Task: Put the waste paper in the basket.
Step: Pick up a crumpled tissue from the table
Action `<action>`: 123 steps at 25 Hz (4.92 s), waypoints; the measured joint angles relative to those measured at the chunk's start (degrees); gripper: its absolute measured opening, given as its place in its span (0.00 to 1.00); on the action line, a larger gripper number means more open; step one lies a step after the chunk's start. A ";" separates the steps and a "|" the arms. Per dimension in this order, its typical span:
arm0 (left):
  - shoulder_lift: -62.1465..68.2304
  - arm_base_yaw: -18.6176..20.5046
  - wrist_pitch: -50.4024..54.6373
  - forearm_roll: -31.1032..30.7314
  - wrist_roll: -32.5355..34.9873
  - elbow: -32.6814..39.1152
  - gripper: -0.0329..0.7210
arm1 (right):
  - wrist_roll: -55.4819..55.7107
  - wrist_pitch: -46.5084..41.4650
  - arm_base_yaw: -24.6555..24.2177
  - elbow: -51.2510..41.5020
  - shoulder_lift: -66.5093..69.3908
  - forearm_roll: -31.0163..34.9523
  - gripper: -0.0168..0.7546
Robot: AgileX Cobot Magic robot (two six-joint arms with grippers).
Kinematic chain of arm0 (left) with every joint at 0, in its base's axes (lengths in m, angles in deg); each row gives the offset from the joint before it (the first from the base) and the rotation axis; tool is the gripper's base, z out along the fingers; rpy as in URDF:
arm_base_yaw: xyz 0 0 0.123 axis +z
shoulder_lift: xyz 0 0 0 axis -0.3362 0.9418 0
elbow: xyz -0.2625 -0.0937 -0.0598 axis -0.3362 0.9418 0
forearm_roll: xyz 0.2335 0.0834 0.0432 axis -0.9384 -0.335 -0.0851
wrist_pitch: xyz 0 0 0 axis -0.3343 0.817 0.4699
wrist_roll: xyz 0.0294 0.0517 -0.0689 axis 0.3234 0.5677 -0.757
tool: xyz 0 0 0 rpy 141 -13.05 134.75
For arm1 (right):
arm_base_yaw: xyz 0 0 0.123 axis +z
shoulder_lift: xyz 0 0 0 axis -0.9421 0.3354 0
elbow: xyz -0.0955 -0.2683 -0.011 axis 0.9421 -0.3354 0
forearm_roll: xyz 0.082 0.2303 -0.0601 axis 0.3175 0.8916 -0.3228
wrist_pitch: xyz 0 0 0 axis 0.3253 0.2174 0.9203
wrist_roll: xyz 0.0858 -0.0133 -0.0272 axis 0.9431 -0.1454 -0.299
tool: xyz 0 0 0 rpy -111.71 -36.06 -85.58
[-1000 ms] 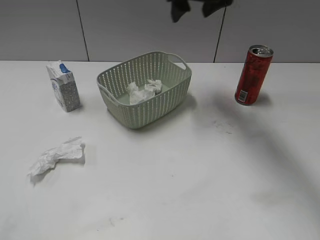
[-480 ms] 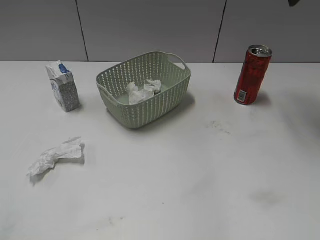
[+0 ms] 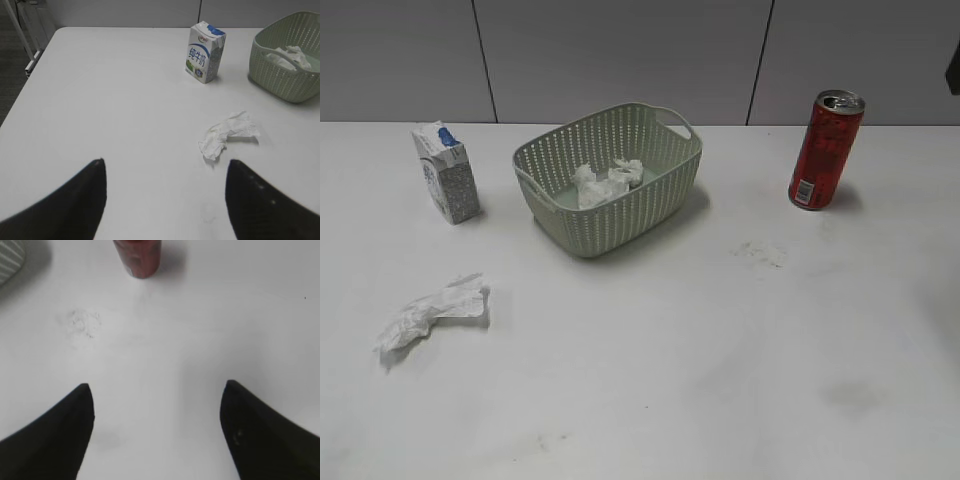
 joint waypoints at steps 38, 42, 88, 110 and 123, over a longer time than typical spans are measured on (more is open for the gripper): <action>10.58 0.00 -0.23 -0.05 0.00 0.00 0.79 | -1.87 11.93 0.00 -61.17 -82.86 -0.41 0.79; 16.78 0.00 -0.28 -0.05 0.24 0.00 0.79 | -1.78 12.06 0.00 -61.42 -88.75 -0.41 0.79; 103.98 -15.48 -16.08 -1.19 9.45 -28.97 0.79 | -1.55 13.20 0.00 -62.29 -89.19 -0.41 0.79; 111.35 -15.53 -16.76 0.81 9.45 -30.07 0.32 | -1.50 13.20 0.00 -62.29 -89.19 -0.41 0.79; 106.54 -15.59 -2.85 0.88 9.45 -31.30 0.10 | -1.50 13.20 0.00 -62.29 -89.19 -0.41 0.79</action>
